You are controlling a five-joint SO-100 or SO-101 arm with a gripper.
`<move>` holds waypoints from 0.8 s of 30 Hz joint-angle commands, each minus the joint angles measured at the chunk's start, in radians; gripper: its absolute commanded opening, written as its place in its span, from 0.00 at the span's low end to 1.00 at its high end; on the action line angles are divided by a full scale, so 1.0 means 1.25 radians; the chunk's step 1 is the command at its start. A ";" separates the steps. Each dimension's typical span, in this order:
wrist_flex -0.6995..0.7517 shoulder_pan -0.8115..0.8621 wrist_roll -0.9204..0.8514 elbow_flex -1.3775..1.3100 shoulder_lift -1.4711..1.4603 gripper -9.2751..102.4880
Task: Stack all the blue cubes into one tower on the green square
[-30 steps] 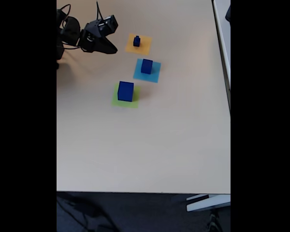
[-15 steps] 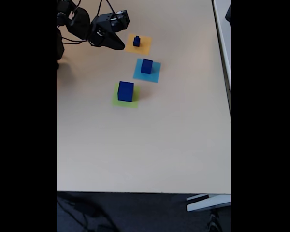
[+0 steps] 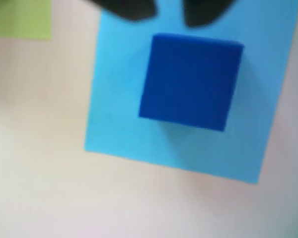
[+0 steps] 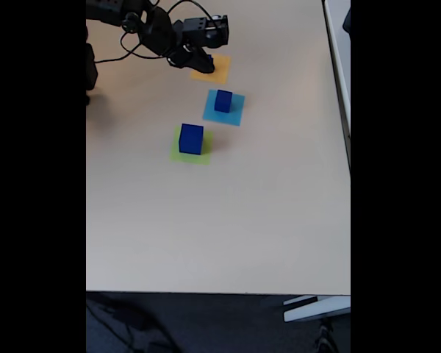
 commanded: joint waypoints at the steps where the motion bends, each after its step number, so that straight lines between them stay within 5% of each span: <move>1: 0.076 -0.027 0.007 -0.131 -0.038 0.08; 12: 0.201 -0.052 0.099 -0.256 -0.145 0.09; 18: 0.245 -0.064 0.152 -0.318 -0.207 0.30; 24: 0.245 -0.047 0.171 -0.346 -0.269 0.39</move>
